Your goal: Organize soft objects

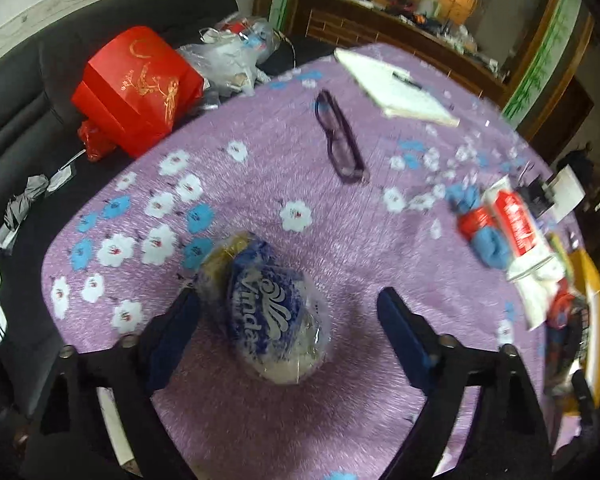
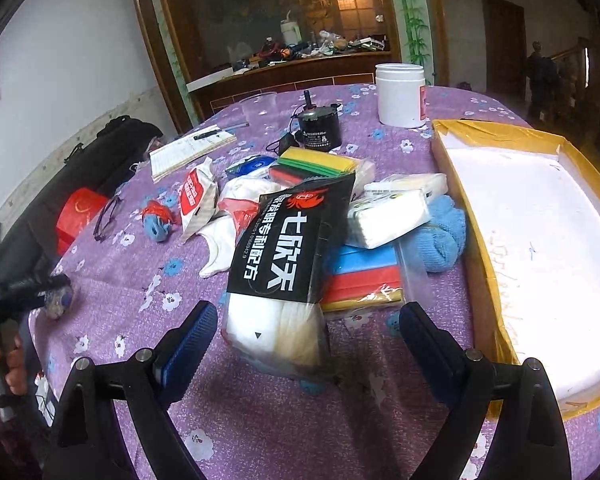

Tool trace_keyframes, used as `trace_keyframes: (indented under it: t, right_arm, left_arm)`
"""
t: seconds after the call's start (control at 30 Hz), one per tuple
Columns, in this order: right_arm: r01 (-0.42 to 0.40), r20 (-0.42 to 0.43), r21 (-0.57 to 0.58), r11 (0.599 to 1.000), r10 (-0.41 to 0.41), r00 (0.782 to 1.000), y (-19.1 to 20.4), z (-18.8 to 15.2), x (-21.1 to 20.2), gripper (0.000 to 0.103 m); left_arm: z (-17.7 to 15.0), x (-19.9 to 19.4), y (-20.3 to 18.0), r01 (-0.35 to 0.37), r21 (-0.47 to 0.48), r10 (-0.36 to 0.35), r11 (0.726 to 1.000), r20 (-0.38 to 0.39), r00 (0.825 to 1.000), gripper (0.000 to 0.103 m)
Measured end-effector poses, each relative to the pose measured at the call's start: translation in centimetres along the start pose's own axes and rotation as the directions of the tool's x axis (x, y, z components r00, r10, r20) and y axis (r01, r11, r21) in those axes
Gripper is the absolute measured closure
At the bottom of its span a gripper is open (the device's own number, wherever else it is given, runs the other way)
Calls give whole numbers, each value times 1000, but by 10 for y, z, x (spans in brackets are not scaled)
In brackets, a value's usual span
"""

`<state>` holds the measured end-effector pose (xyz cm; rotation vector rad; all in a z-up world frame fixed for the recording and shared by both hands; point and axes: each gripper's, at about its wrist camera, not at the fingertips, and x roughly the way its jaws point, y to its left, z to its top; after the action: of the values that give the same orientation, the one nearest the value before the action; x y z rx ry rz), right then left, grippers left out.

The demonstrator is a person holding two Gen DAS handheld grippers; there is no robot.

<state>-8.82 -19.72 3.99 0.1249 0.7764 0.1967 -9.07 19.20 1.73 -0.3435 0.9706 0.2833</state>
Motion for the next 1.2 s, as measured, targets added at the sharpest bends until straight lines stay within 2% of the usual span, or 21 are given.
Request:
trace_keyframes:
  t: [0.07,0.17,0.2,0.3,0.43,0.53,0.7,0.83,0.93,1.03,1.1,1.13,1.17,1.2]
  right_arm:
    - [-6,-1,7,1000,6,1000,-1,0,0,9]
    - [-9,6,15,1000,9,1000,-1,1,0,9]
    - [-10,11,16,1000,9,1000,-1,1,-1,9]
    - [-10,20,31,999,9,1000,-5,1,-2,9]
    - [-13,39,48,999,11,999,-9,1,-7,9]
    - [16,64,32,999,-18,998,-10,2,-14,9]
    - [4,71,29,1000,-6,997,-9,12,-20,10]
    - [18,49,-4,1000,-18,999,1,19,-15,10]
    - [45,8,-38,998,-44,999,12,24,-2,12]
    - [70,-42,-64,995,-73,996,19,26,14,23]
    - [80,-81,-71,994,-86,993,20,25,25,37]
    - [94,-101,-79,992,-102,990,21,23,31,40]
    - [102,-117,-80,992,-111,987,21,20,35,51]
    - [95,-120,-73,993,-103,987,19,18,36,52]
  left_arm:
    - [-3,7,0,-26,4,26,1000,0,1000,26]
    - [-6,5,-2,-73,35,72,997,43,996,49]
    - [-6,4,-2,-67,39,66,997,46,997,55]
    - [-7,1,-10,9,66,-12,998,49,999,57]
    - [-12,-12,-46,98,165,-113,981,81,990,57]
    - [-19,-20,-83,170,255,-197,952,84,977,57]
    - [-38,-23,-152,267,382,-303,884,36,952,57]
    - [-49,-25,-187,286,430,-338,856,47,940,57]
    - [-51,-14,-193,286,412,-329,865,36,944,57]
    - [-54,-10,-191,280,390,-317,877,32,948,57]
    - [-53,-13,-189,256,382,-302,888,63,951,57]
    - [-54,-11,-189,246,383,-288,891,57,956,57]
    - [-55,-9,-191,248,389,-287,887,45,957,57]
    - [-56,-9,-192,249,396,-289,884,43,956,57]
